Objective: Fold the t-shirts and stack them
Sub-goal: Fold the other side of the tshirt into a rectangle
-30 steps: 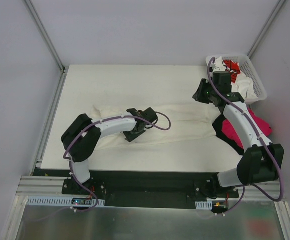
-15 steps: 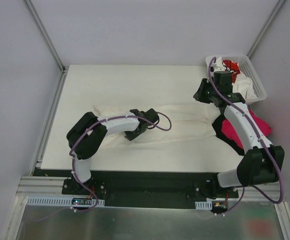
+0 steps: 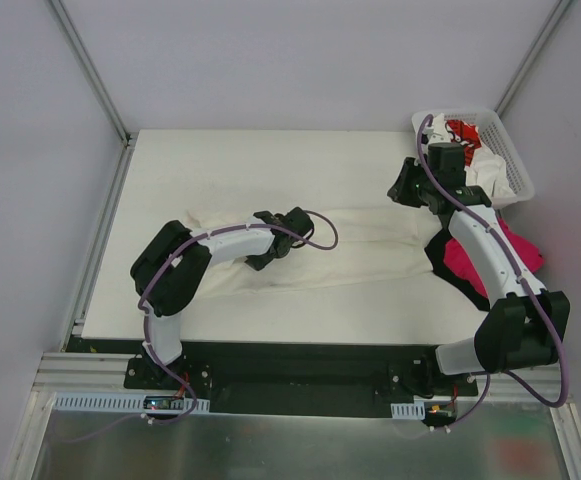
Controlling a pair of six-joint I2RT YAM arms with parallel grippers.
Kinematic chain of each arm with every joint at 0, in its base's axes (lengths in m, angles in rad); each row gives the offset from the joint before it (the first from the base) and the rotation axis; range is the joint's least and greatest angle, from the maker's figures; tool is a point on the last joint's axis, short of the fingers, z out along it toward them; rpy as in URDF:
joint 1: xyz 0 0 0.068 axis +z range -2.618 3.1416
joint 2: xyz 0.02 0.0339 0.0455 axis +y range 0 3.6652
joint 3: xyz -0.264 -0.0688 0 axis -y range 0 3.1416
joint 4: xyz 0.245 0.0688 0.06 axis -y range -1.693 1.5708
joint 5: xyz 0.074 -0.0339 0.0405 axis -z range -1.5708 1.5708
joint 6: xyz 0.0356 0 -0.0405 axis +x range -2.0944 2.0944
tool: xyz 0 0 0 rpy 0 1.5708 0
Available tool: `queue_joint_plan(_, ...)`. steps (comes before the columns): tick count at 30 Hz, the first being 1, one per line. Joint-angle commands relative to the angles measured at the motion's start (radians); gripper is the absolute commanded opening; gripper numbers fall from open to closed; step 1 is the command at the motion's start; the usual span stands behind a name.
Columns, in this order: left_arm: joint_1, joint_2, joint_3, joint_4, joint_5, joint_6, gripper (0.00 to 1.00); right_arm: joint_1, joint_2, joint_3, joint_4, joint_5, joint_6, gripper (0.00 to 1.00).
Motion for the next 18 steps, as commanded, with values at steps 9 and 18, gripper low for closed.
queue_joint_plan(9, 0.007, 0.0, 0.002, 0.027, -0.034, 0.01, 0.41, -0.006, -0.023, -0.013, 0.019, 0.003, -0.016, 0.2)
queue_joint_plan(18, 0.006, 0.011, -0.005, 0.048, -0.036, 0.006, 0.39, -0.006, -0.028, -0.016, 0.021, 0.005, -0.016, 0.2)
